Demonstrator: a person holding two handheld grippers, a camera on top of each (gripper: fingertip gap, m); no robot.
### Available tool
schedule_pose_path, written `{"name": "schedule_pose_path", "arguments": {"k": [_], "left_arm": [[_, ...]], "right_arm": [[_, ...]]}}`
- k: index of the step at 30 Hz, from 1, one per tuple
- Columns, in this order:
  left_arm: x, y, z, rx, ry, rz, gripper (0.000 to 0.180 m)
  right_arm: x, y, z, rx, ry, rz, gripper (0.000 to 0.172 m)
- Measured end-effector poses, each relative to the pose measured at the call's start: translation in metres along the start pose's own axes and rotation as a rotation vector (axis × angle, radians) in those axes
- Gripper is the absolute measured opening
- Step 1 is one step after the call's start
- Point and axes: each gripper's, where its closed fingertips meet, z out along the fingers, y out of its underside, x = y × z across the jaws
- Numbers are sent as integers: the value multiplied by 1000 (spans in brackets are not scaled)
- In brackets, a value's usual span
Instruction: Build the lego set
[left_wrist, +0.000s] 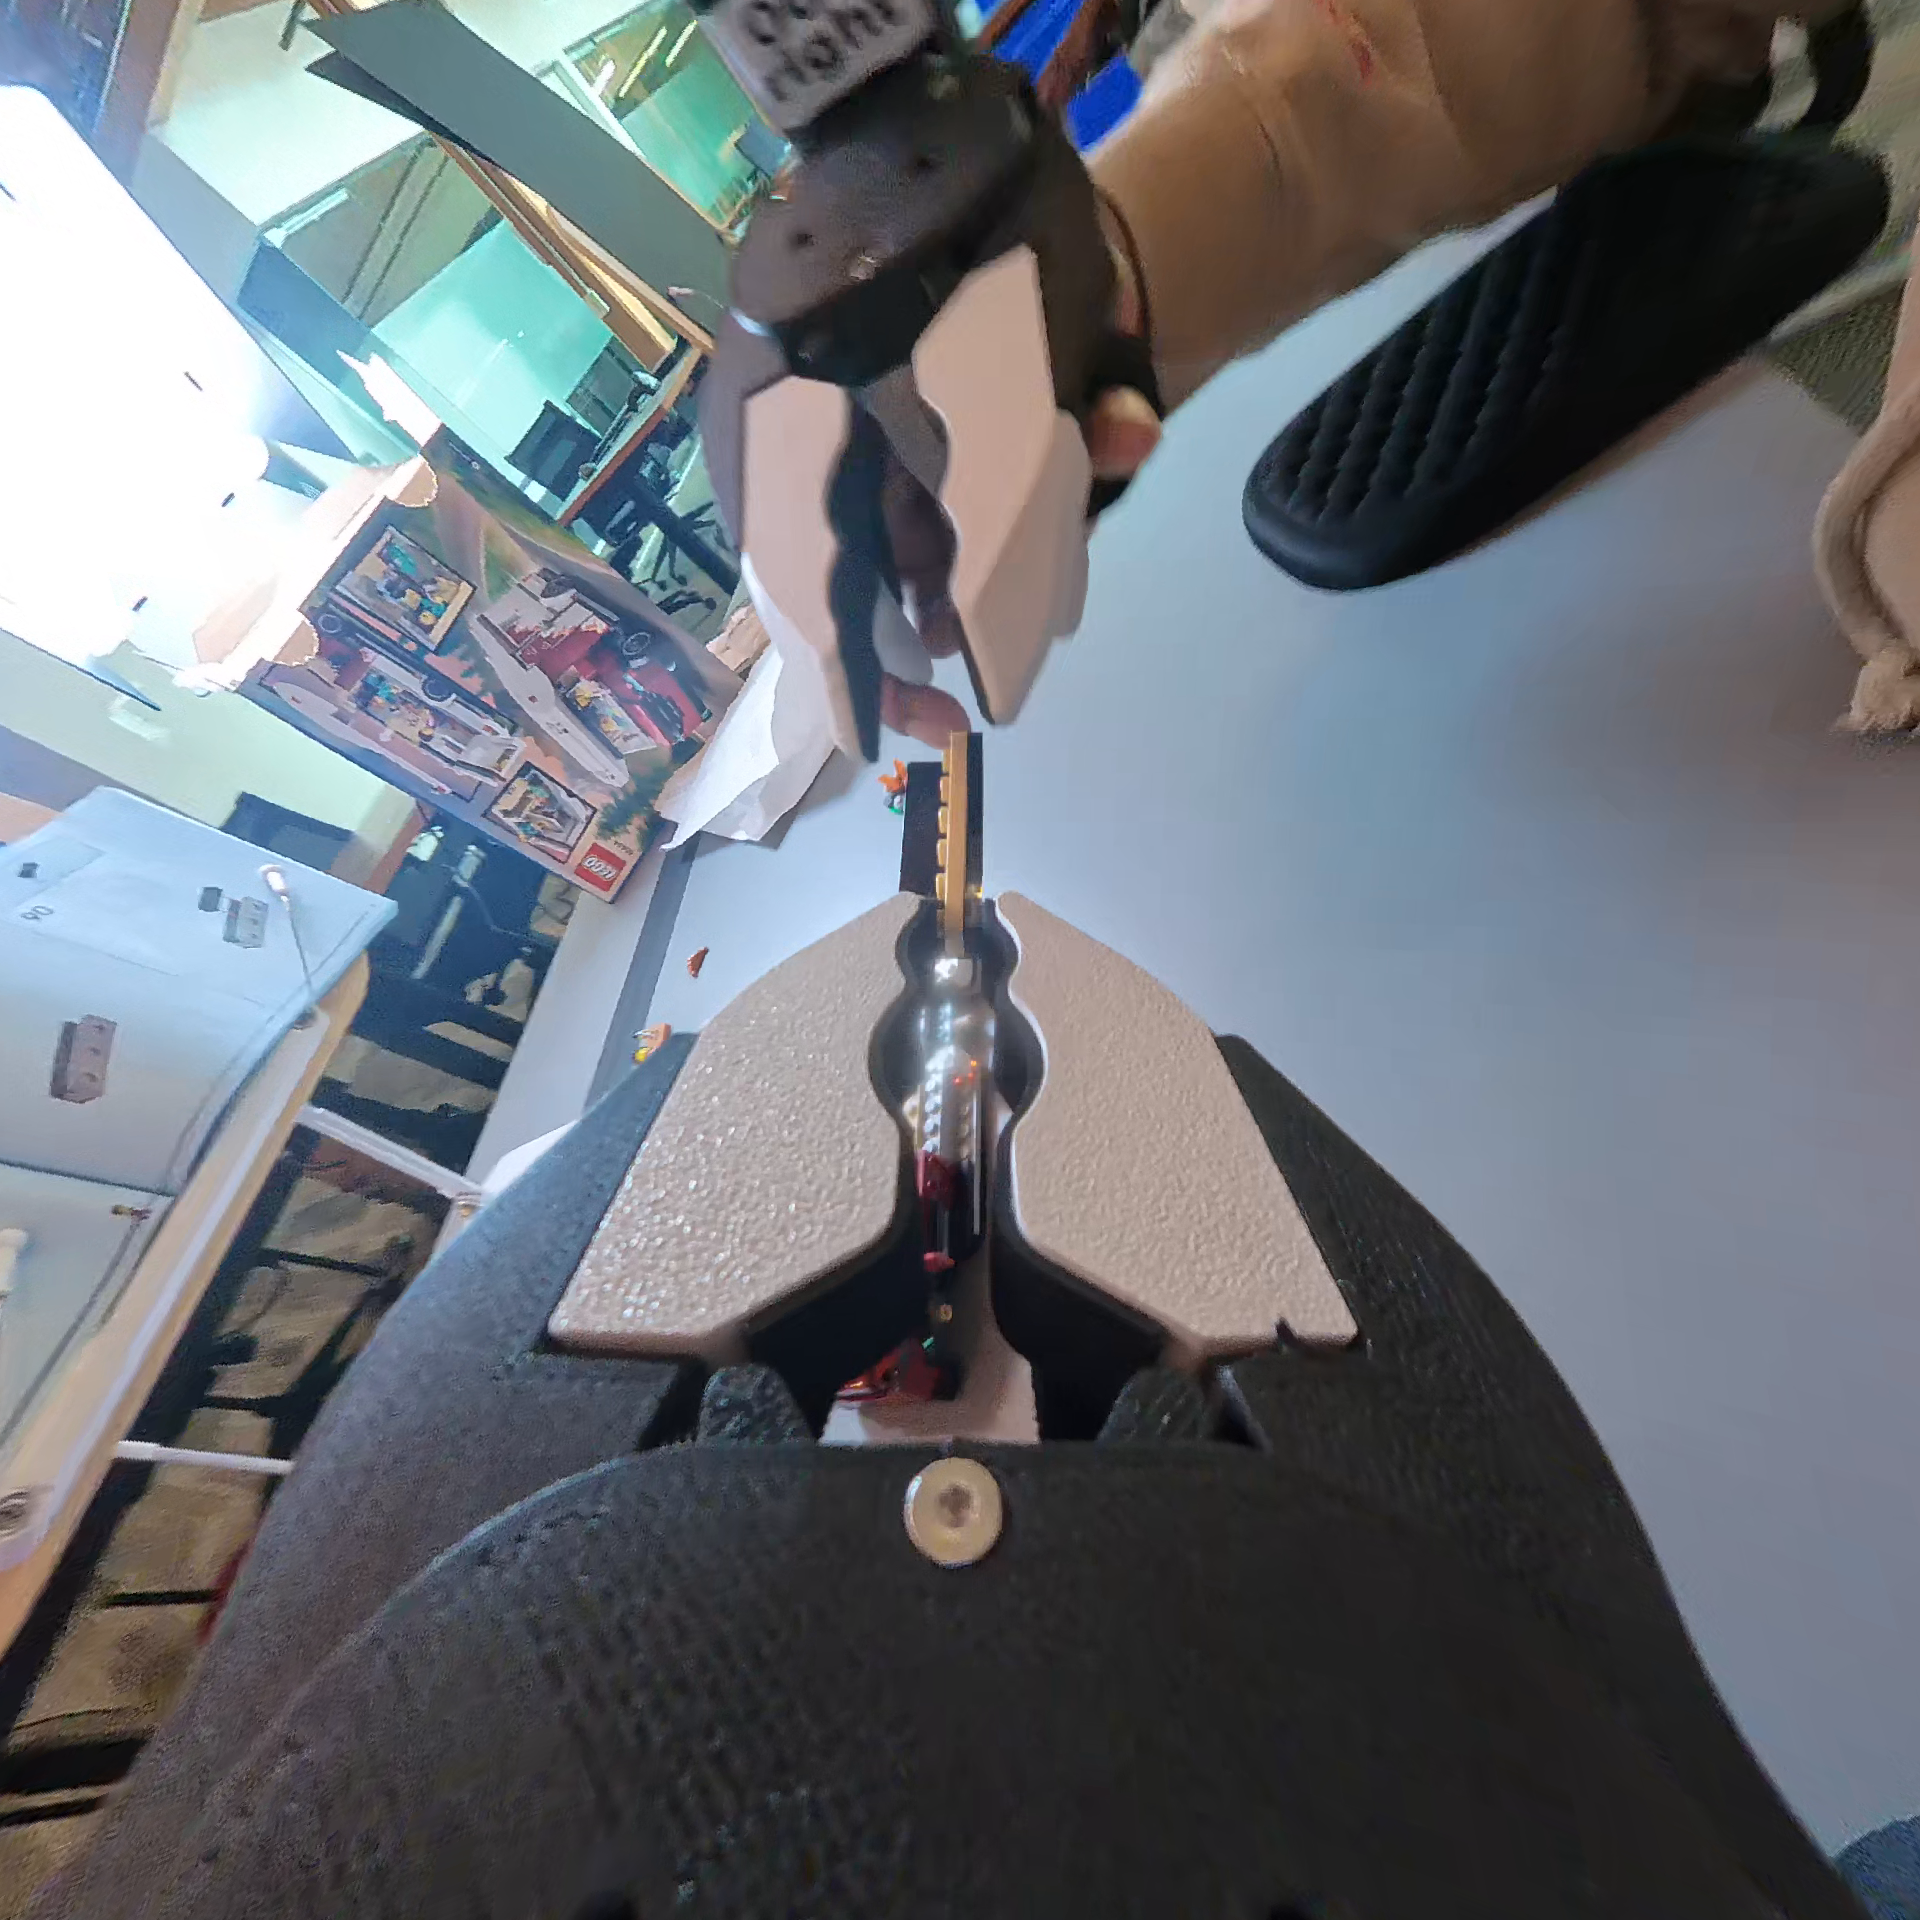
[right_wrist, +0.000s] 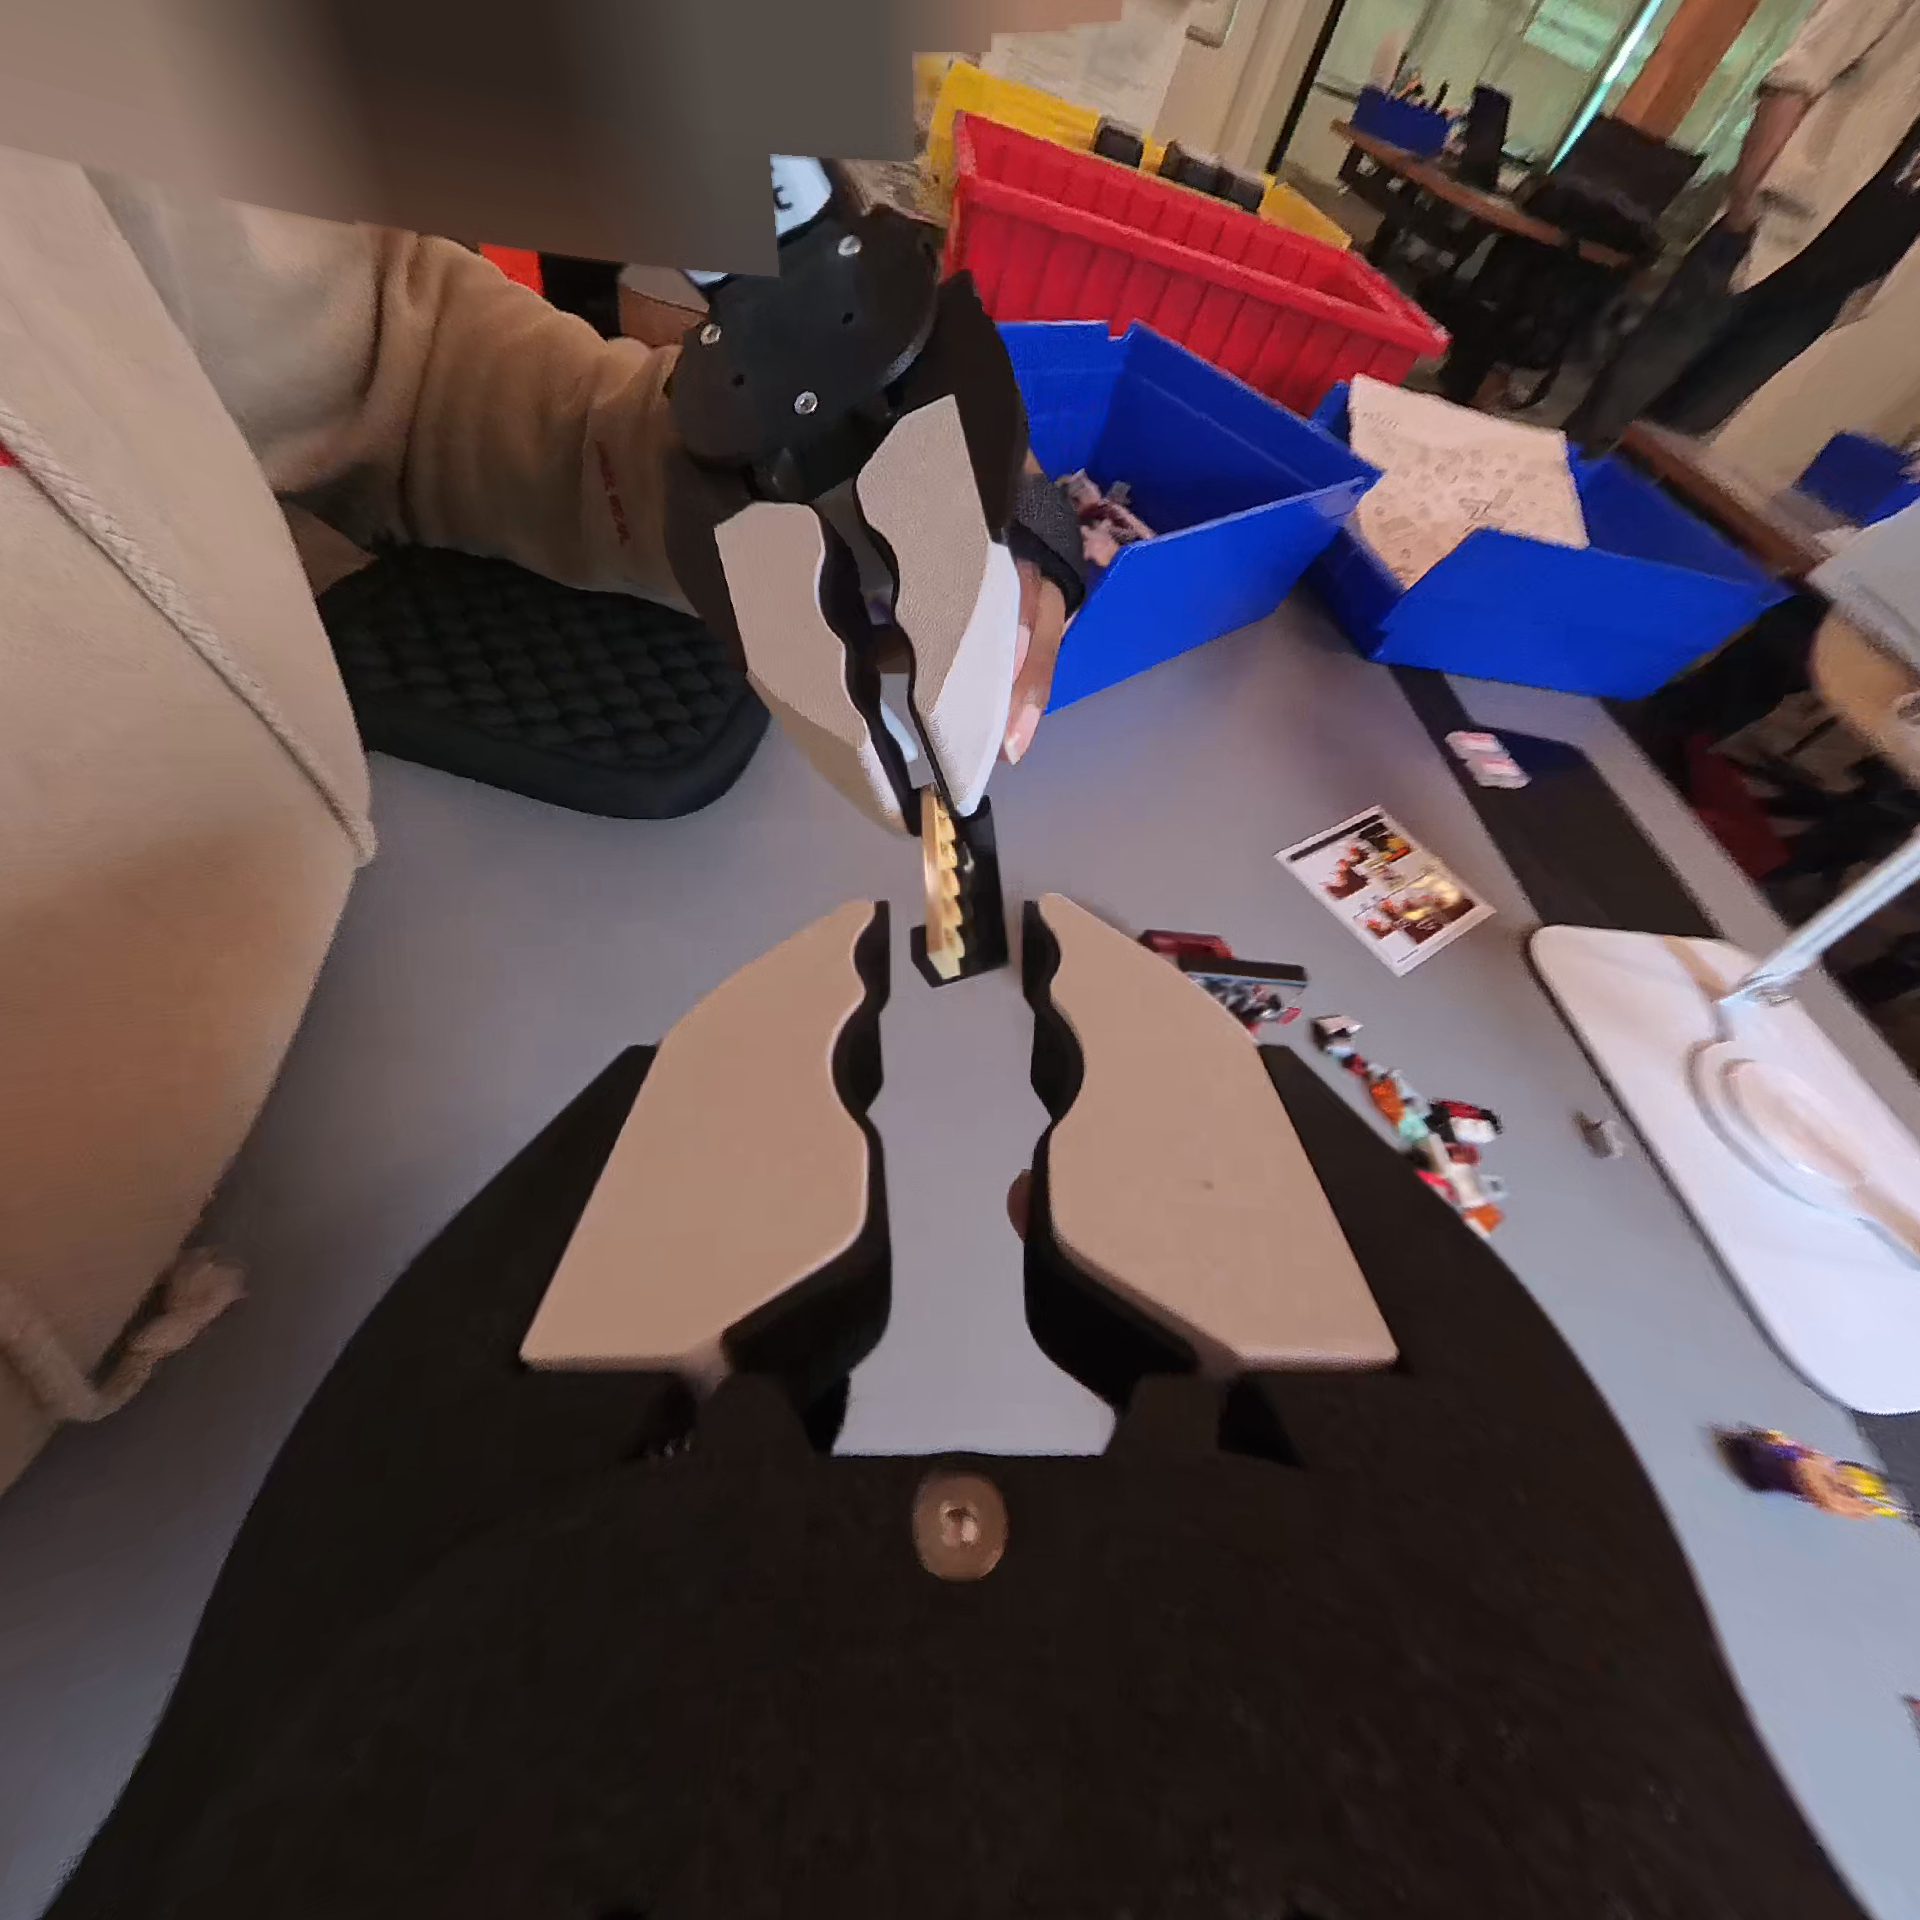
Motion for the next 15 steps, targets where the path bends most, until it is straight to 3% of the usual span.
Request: {"name": "schedule_pose_path", "arguments": {"k": [7,11,15], "left_arm": [[31,9,12,-42,26,156,8],[39,19,16,-77,19,217,8],[40,24,16,-82,2,256,8]], "right_arm": [[-9,37,14,-146,-262,341,27],[-19,49,22,-193,-389,419,5],[-19,53,25,-202,-424,447,4]]}}
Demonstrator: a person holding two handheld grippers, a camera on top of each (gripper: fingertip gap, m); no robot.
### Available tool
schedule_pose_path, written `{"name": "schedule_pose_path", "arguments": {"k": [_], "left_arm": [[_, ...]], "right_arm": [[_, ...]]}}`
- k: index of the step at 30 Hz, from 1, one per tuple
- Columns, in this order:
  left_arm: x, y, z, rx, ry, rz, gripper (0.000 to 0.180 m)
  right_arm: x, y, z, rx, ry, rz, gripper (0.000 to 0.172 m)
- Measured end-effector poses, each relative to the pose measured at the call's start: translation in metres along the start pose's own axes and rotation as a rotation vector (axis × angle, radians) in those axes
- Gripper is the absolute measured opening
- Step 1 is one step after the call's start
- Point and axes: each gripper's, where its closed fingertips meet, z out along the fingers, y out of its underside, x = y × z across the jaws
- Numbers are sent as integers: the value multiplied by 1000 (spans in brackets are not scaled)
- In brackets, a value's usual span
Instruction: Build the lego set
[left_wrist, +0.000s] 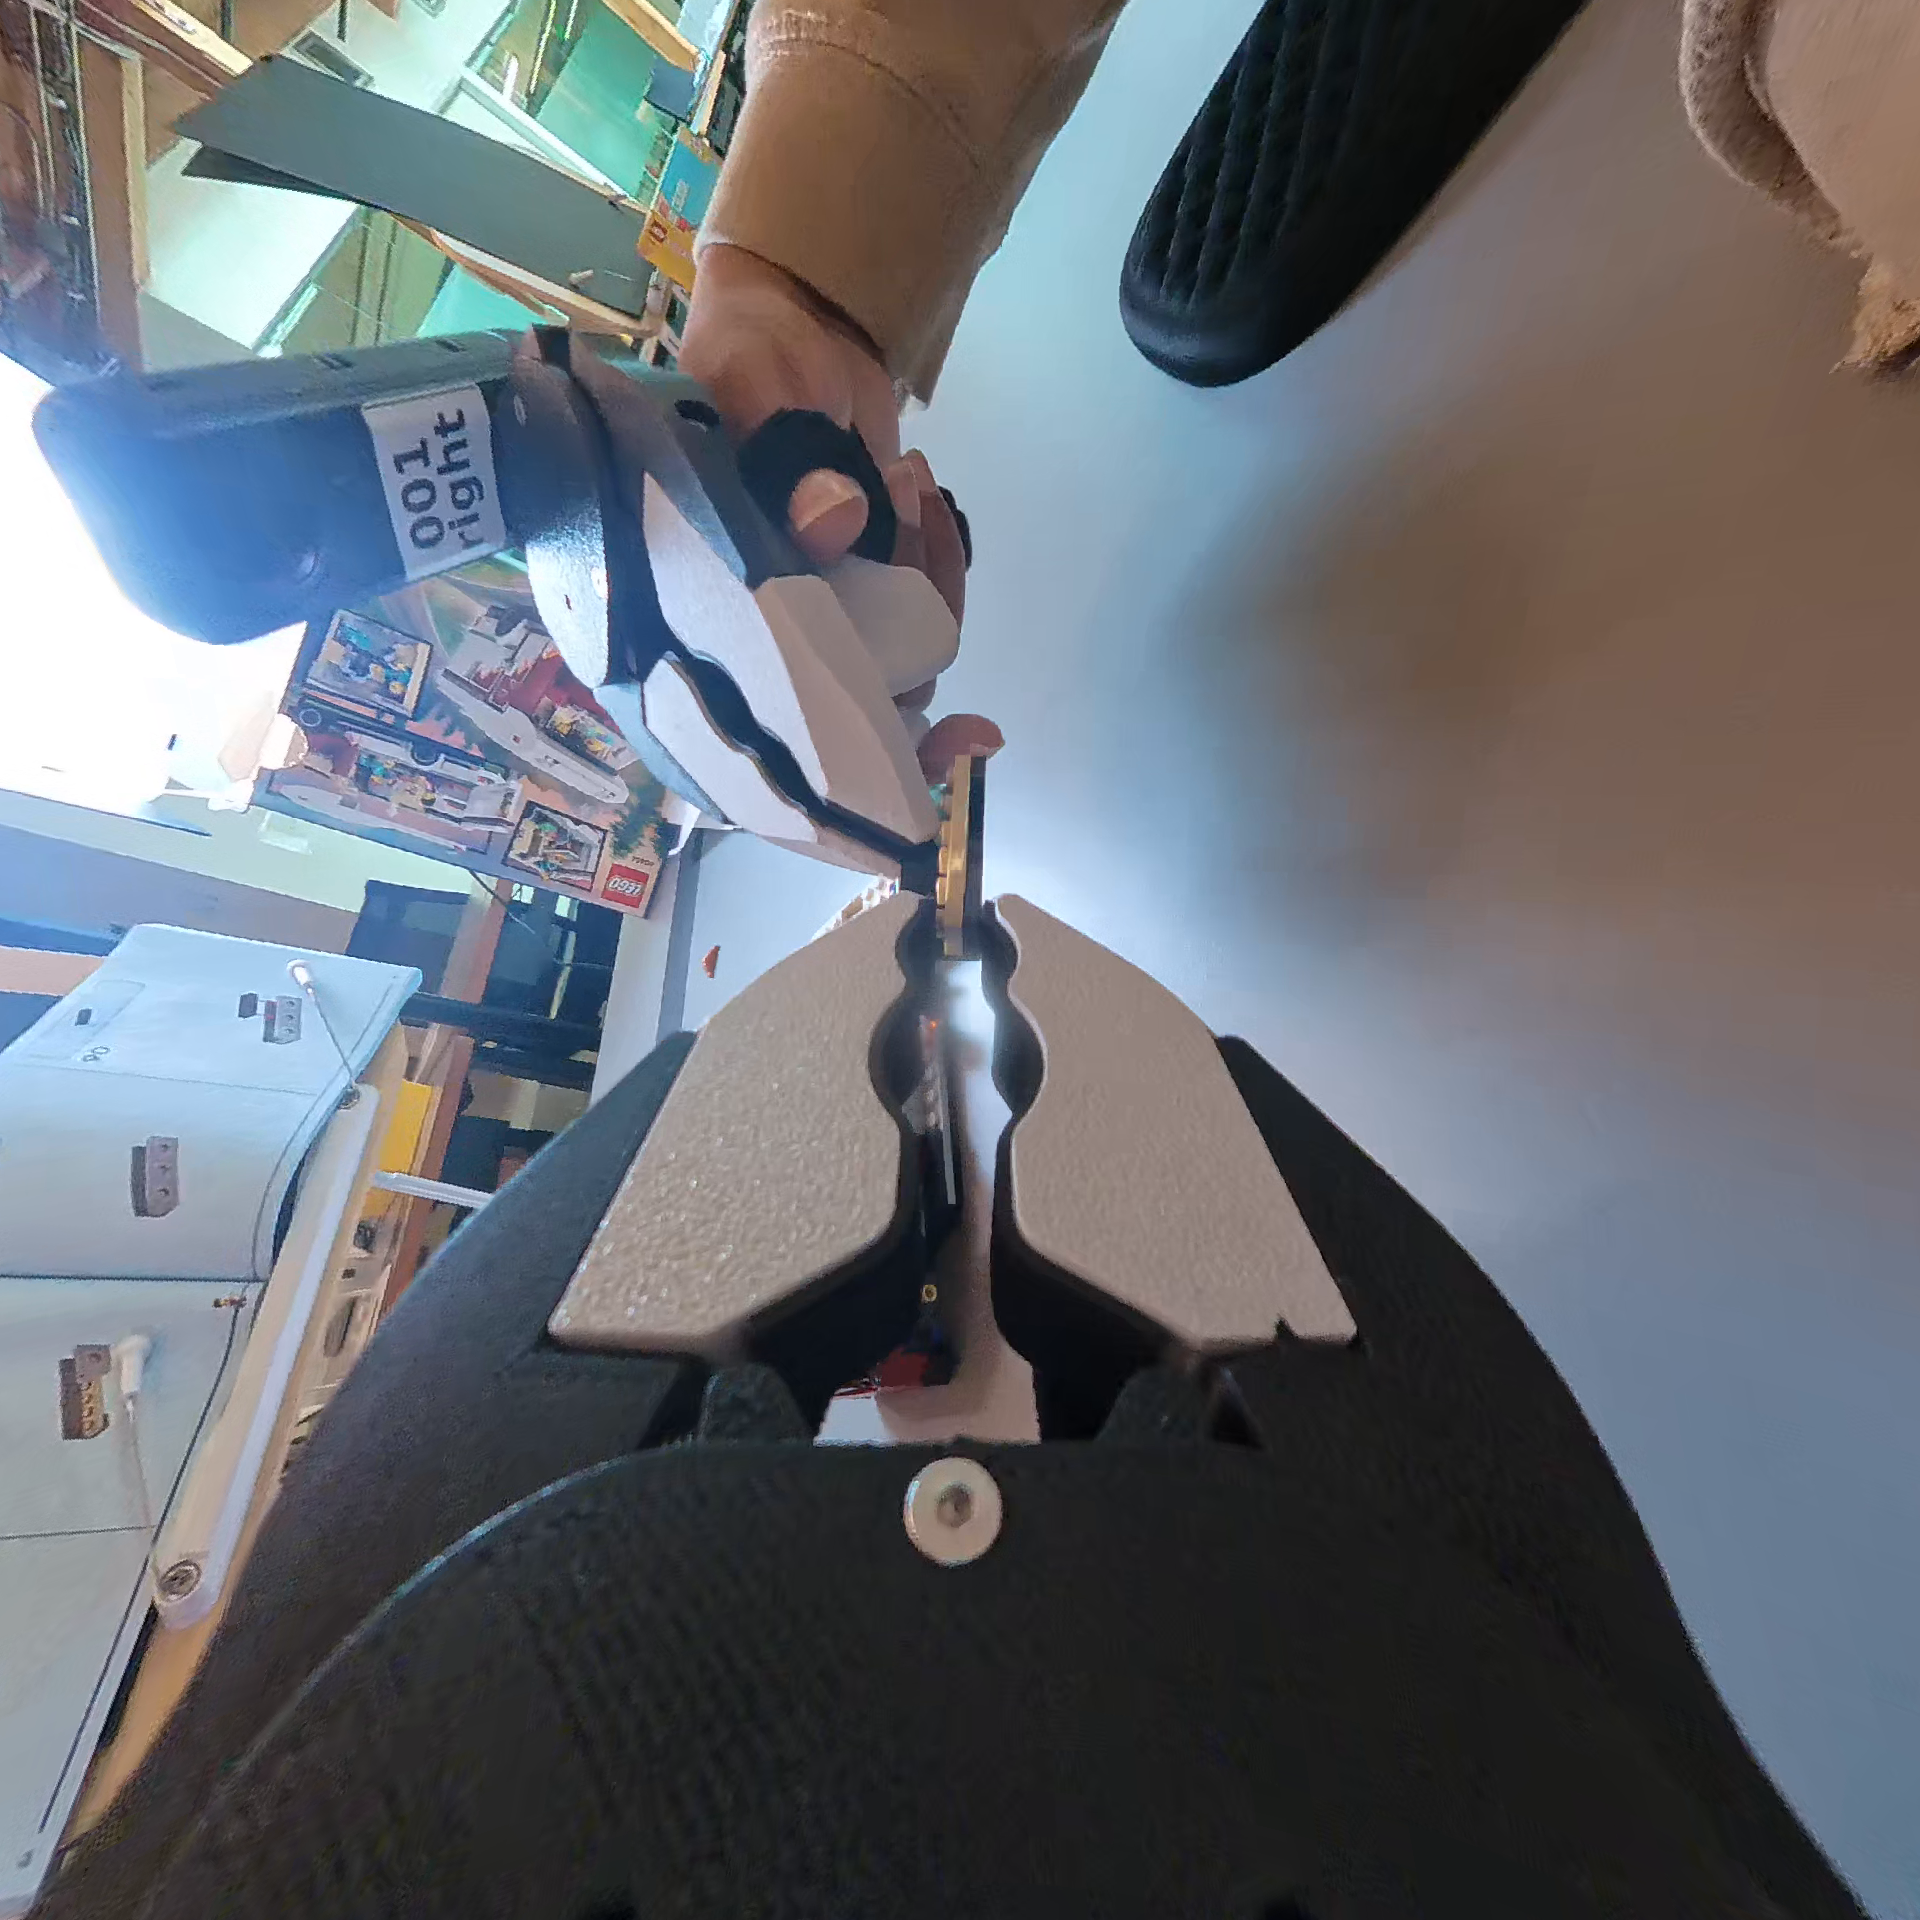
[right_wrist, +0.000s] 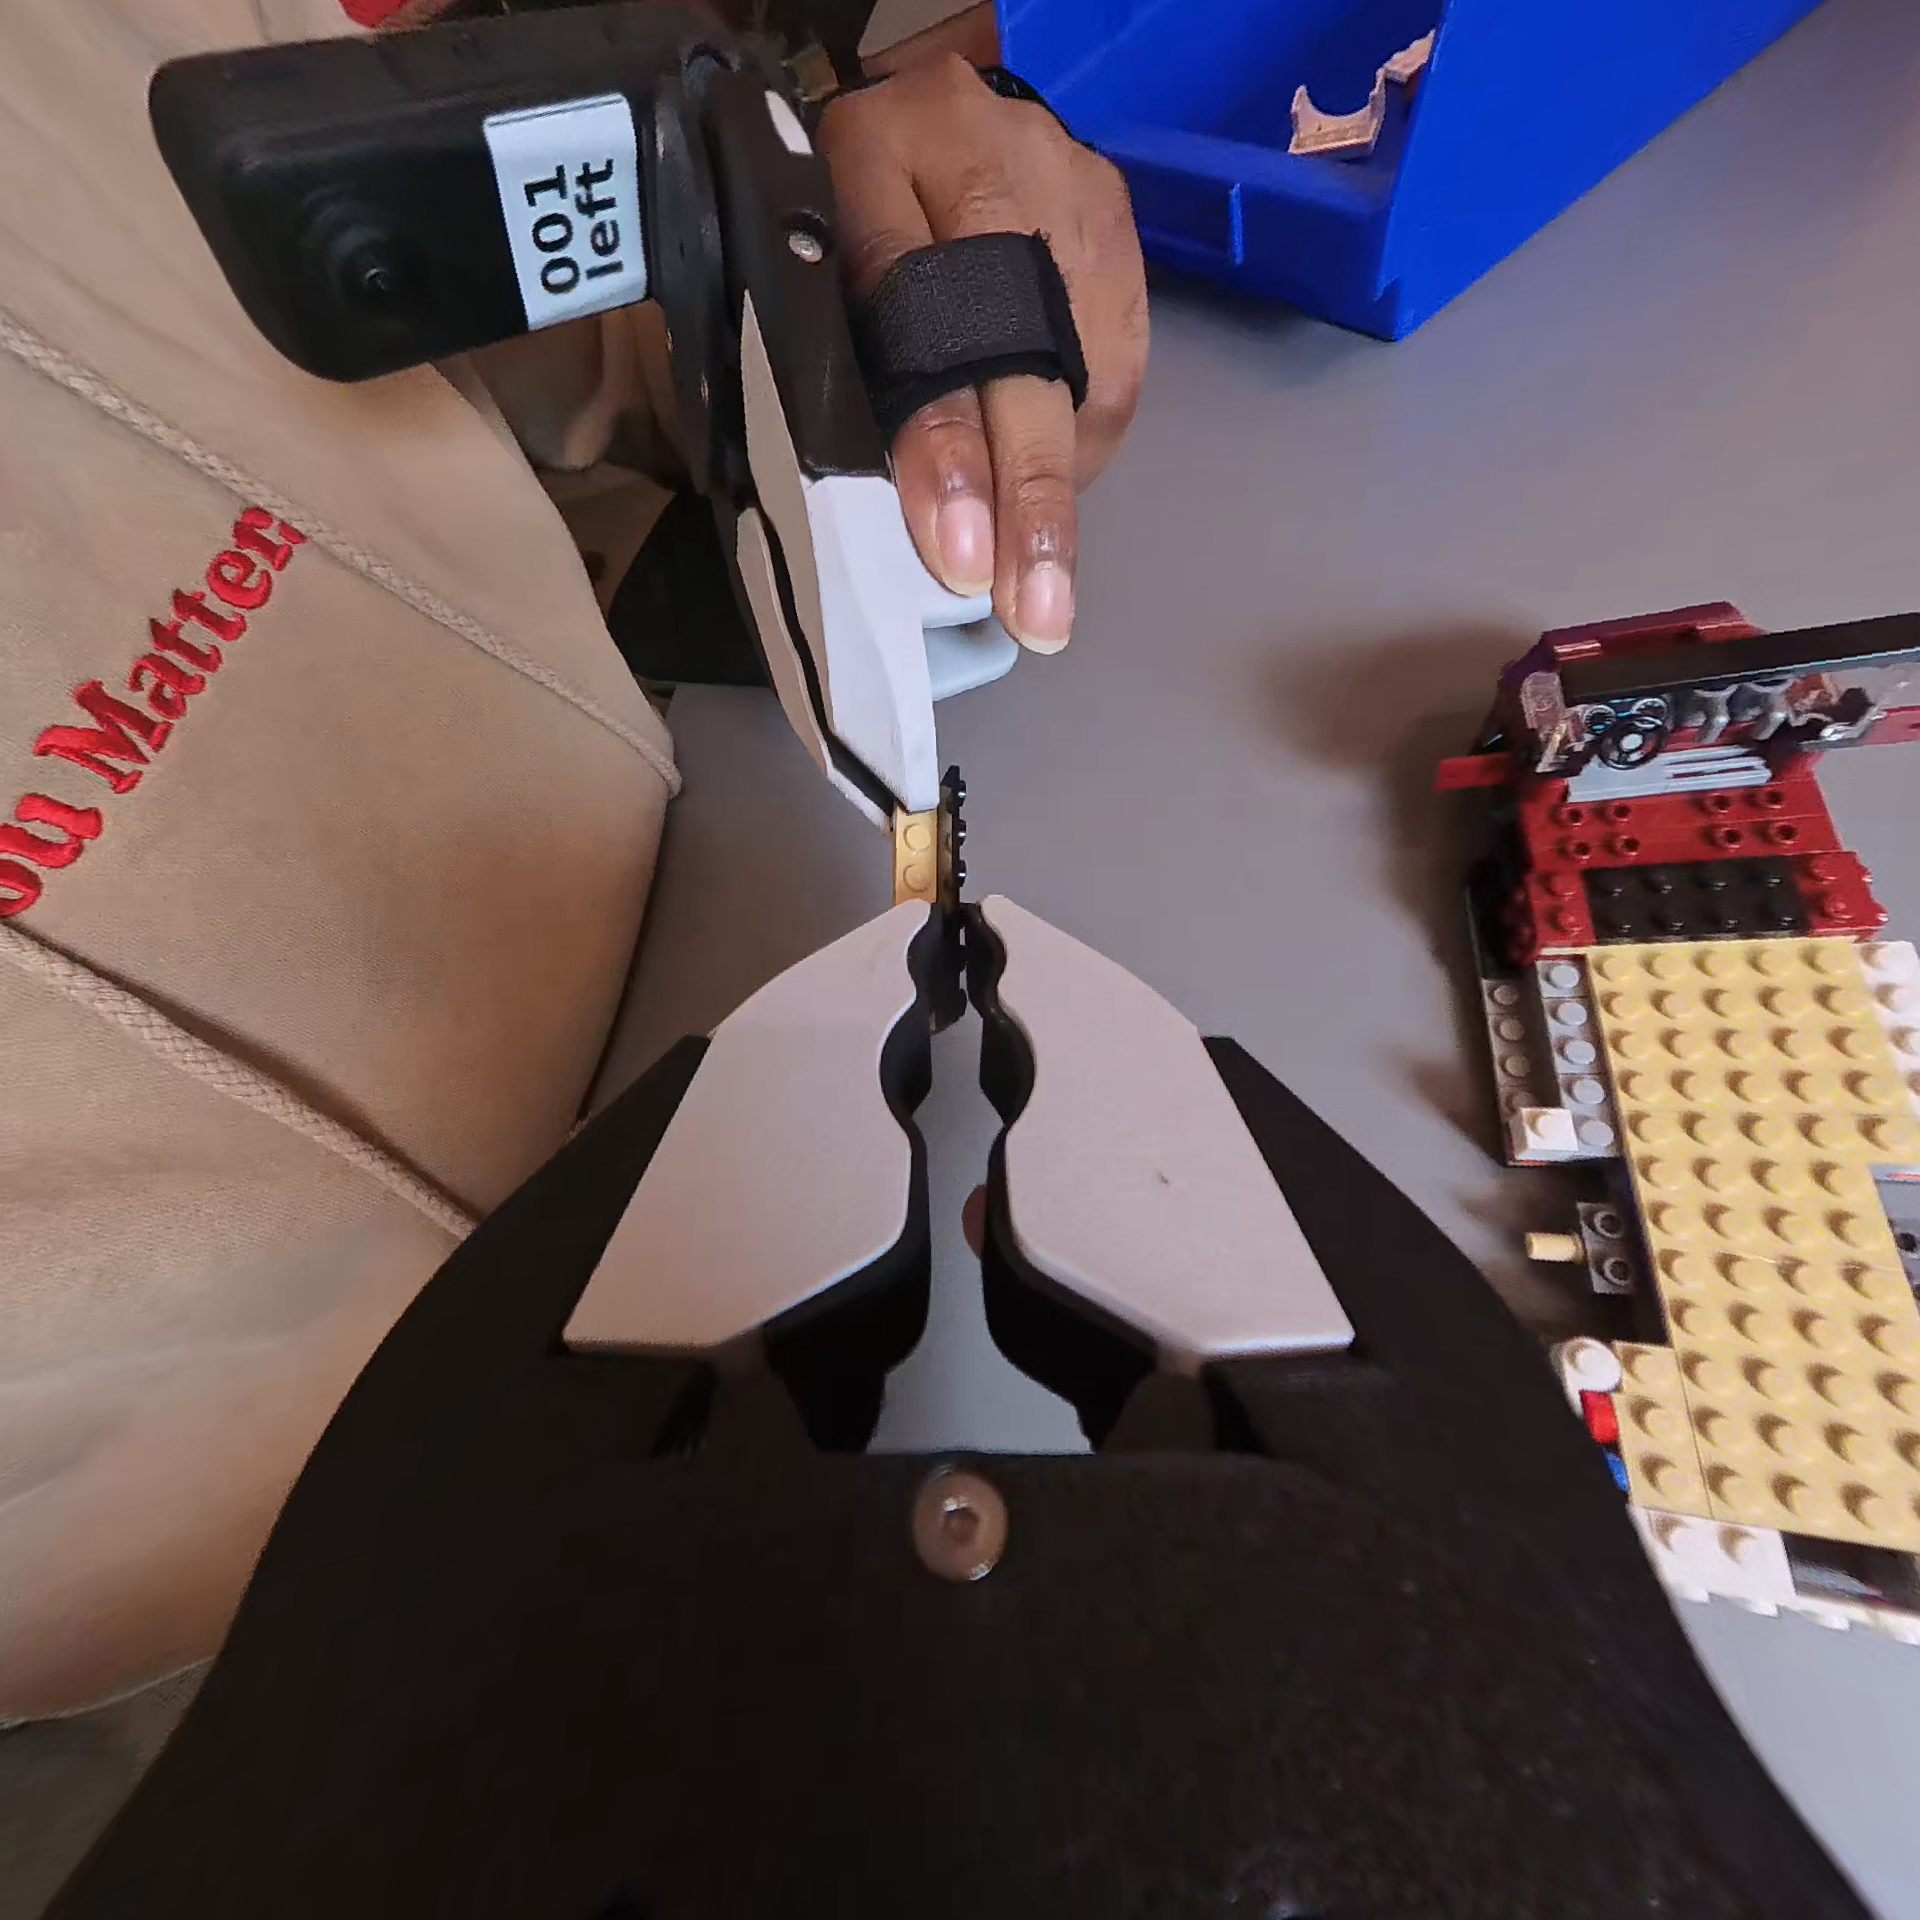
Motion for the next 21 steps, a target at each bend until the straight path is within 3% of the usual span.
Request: {"name": "schedule_pose_path", "arguments": {"k": [4,11,13,16,21], "left_arm": [[-5,8,2,16,-26,-91,9],[-18,20,1,144,125,-729,30],[-14,27,7,128,172,-834,34],[-1,35,14,71,235,-879,34],[19,45,21,-45,294,-813,18]], "right_arm": [[10,0,-3,9,32,1,3],[29,16,-6,-91,180,-123,3],[31,20,0,-121,198,-166,3],[33,25,10,-169,206,-227,3],[37,25,25,-215,208,-306,3]]}}
